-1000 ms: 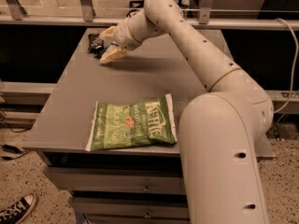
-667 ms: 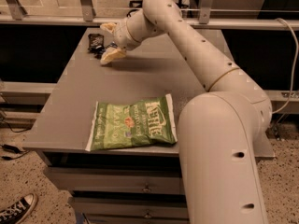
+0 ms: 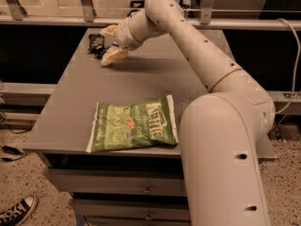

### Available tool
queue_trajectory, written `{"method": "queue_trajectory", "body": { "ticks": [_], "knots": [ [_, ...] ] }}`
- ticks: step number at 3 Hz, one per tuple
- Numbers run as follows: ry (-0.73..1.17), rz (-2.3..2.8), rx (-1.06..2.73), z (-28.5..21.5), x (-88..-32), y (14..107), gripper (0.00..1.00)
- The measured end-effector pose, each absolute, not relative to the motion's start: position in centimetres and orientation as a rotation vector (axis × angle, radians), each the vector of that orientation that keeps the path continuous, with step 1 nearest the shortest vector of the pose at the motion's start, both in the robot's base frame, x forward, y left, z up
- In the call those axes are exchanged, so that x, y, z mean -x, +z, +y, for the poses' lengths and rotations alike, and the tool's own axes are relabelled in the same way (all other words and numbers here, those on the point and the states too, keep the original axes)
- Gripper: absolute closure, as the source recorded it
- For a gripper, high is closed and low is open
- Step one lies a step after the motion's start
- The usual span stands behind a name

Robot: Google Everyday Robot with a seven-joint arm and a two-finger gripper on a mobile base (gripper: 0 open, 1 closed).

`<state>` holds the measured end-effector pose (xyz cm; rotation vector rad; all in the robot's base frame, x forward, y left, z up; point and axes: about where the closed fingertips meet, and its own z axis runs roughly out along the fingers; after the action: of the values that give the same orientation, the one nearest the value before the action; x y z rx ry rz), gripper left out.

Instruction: Move rxbar blueberry near rxbar chocolate

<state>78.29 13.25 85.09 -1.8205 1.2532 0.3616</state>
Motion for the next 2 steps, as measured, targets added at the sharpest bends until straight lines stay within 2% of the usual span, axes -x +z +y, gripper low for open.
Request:
{"method": "queue_trajectory", "body": {
  "ticks": [1, 2],
  "knots": [
    [0.362, 1.253, 1.82, 13.24, -78.29, 85.16, 0.26],
    [0.362, 1.253, 1.82, 13.24, -78.28, 85.3, 0.42]
  ]
}}
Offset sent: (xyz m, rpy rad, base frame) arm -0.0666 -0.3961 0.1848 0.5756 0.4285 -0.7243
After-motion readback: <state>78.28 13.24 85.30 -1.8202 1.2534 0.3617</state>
